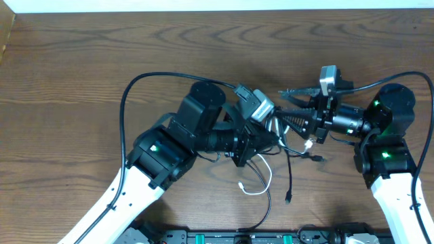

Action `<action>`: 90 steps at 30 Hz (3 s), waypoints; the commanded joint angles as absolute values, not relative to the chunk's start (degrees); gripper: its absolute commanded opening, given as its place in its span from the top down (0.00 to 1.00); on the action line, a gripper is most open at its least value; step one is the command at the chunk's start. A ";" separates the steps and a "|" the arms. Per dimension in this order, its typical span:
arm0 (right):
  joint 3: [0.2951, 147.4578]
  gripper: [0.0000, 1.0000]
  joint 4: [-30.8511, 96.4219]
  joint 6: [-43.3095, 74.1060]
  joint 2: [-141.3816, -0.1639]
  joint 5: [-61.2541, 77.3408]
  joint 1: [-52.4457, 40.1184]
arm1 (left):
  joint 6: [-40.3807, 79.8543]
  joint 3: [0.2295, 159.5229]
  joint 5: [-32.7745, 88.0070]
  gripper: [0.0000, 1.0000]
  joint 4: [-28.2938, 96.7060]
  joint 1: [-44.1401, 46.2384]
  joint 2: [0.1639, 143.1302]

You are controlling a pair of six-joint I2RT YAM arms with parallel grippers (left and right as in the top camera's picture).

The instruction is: Untangle cables

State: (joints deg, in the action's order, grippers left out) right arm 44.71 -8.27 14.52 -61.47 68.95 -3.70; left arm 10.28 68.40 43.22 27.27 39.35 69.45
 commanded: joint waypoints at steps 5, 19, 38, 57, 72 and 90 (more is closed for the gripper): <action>45.21 0.41 -8.23 14.74 -61.41 69.01 0.71 | 8.08 69.63 49.56 0.92 27.40 35.55 66.26; 45.21 0.27 -7.49 9.10 -61.41 76.09 -0.23 | 7.73 69.63 50.57 0.92 25.87 36.16 64.75; 45.21 0.24 -8.32 7.62 -61.41 75.59 -2.74 | 7.79 69.60 50.37 0.92 21.10 42.78 70.89; 45.21 0.37 -9.74 11.35 -61.41 63.96 -2.72 | 9.67 69.60 50.33 0.93 20.23 48.66 71.48; 45.21 0.42 -10.85 21.91 -61.41 50.50 -2.66 | 9.67 69.60 50.35 0.93 23.83 48.73 71.48; 45.21 0.39 -8.75 21.52 -61.41 44.01 3.81 | 9.41 69.60 50.30 0.93 27.18 48.66 71.48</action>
